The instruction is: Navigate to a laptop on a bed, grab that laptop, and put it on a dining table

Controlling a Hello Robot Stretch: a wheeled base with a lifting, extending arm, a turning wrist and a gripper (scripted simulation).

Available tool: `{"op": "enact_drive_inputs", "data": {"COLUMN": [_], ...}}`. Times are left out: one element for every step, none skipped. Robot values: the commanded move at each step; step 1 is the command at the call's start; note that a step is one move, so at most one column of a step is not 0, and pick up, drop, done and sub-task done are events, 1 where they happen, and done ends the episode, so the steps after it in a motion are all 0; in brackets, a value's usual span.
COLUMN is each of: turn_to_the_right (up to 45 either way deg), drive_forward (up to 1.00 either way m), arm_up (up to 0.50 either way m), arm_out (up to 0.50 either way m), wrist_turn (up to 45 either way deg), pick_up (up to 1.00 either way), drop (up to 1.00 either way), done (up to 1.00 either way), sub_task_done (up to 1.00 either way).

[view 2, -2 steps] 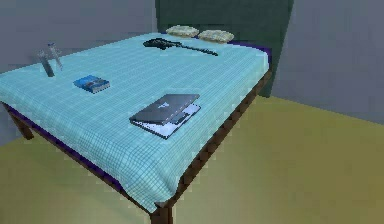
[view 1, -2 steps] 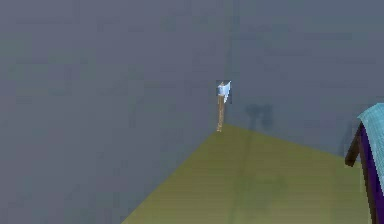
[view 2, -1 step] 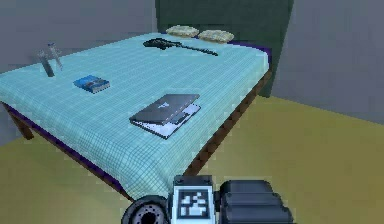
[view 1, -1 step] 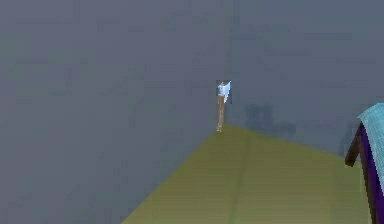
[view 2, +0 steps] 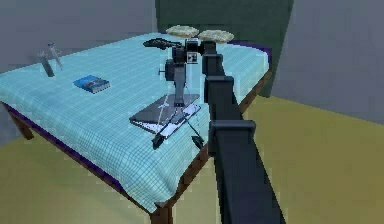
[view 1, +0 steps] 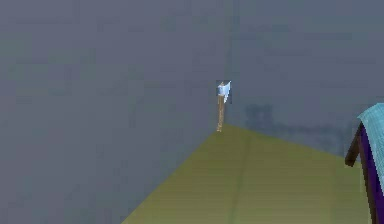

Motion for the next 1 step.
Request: {"op": "enact_drive_inputs", "data": {"turn_to_the_right": [0.0], "drive_forward": [0.0], "arm_up": [0.0], "arm_out": [0.0], "wrist_turn": [45.0], "pick_up": [0.0], "drop": [0.0], "done": [0.0], "sub_task_done": [0.0]}}
